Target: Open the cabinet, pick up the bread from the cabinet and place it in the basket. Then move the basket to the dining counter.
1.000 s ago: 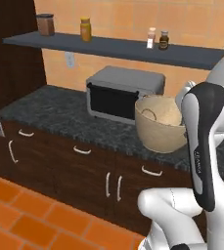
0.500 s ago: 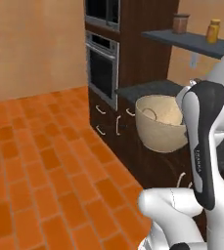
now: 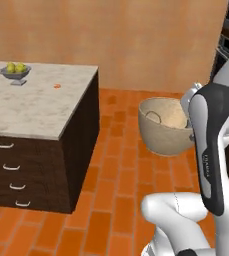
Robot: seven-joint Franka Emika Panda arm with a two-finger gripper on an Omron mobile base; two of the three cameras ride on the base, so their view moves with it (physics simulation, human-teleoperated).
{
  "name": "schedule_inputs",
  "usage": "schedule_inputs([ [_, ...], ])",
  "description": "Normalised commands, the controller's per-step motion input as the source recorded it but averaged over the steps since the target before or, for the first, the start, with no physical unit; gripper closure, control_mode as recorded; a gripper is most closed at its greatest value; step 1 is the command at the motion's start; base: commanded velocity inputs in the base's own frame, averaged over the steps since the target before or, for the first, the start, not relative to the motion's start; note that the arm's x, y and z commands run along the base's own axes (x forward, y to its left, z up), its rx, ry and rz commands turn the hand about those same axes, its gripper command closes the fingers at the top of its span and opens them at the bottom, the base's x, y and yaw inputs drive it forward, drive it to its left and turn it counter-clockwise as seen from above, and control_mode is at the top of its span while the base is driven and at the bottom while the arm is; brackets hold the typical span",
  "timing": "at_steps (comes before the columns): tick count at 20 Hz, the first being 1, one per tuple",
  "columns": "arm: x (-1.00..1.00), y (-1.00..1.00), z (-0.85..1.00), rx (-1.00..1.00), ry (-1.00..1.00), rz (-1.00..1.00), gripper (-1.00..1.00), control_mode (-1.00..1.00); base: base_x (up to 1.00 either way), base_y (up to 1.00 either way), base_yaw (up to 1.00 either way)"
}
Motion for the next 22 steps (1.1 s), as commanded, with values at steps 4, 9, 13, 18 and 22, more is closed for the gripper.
schedule_inputs([
  [4,0.0,0.0,0.0,0.0,0.0,0.0,1.0,1.0,0.99,0.01,0.6],
  [9,0.0,0.0,0.0,0.0,0.0,0.0,1.0,1.0,1.0,-0.28,0.31],
  [13,0.0,0.0,0.0,0.0,0.0,0.0,1.0,1.0,1.0,-0.26,0.35],
  [18,0.0,0.0,0.0,0.0,0.0,0.0,1.0,1.0,1.0,-0.31,0.32],
  [22,0.0,0.0,0.0,0.0,0.0,0.0,1.0,1.0,1.0,-0.34,0.31],
])
